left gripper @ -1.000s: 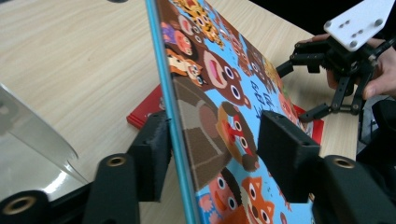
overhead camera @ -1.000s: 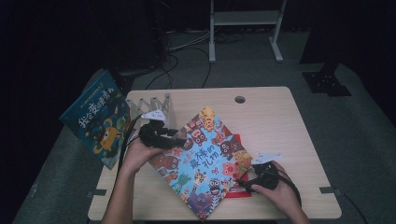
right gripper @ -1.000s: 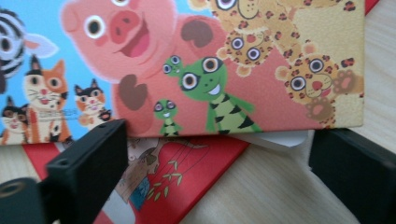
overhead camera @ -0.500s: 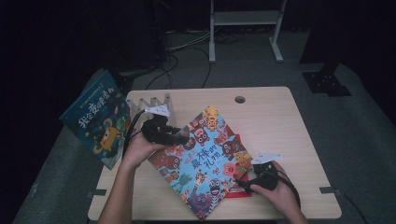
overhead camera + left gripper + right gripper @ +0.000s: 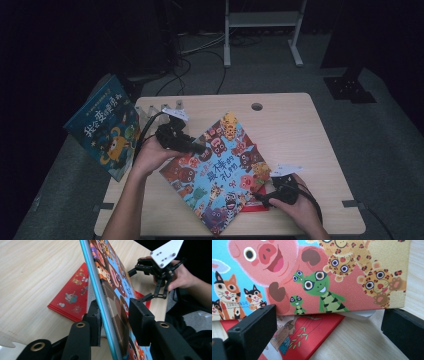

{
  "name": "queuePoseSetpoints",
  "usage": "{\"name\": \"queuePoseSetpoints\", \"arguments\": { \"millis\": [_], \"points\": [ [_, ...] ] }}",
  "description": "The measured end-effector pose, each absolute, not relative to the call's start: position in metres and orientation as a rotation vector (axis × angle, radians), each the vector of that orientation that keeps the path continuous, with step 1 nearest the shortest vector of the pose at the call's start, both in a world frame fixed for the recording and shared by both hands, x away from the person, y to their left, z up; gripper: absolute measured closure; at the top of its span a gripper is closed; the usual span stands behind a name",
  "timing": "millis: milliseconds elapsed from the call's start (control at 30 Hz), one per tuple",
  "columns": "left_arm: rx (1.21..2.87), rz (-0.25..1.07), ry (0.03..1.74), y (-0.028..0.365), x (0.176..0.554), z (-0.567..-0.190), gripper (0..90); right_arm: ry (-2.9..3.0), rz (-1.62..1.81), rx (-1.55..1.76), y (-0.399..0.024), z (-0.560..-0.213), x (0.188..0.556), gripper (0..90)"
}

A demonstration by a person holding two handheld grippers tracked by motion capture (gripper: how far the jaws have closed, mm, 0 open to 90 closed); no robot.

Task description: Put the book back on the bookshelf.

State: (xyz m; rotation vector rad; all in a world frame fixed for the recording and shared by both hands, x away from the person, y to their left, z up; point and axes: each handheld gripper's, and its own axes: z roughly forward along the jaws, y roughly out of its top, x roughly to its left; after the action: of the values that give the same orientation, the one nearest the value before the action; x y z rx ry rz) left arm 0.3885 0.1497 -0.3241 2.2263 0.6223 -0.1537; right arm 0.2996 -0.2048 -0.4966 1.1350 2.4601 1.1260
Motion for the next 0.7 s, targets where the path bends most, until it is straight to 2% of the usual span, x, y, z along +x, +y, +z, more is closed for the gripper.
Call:
{"name": "queuePoseSetpoints", "arguments": {
  "millis": [233, 333, 700],
  "points": [
    [2.197, -0.237, 0.617, 0.146, 0.39, -0.311, 72.3, 2.501, 1.129, 1.115, -0.206, -0.5, 0.301, 0.0],
    [2.199, -0.233, 0.611, 0.144, 0.39, -0.303, 74.1, 2.499, 1.141, 1.092, -0.206, -0.5, 0.301, 3.5],
    [2.242, -0.23, 0.567, 0.134, 0.383, -0.28, 78.4, 2.509, 1.173, 1.062, -0.207, -0.501, 0.303, 4.3]
  ]
}}
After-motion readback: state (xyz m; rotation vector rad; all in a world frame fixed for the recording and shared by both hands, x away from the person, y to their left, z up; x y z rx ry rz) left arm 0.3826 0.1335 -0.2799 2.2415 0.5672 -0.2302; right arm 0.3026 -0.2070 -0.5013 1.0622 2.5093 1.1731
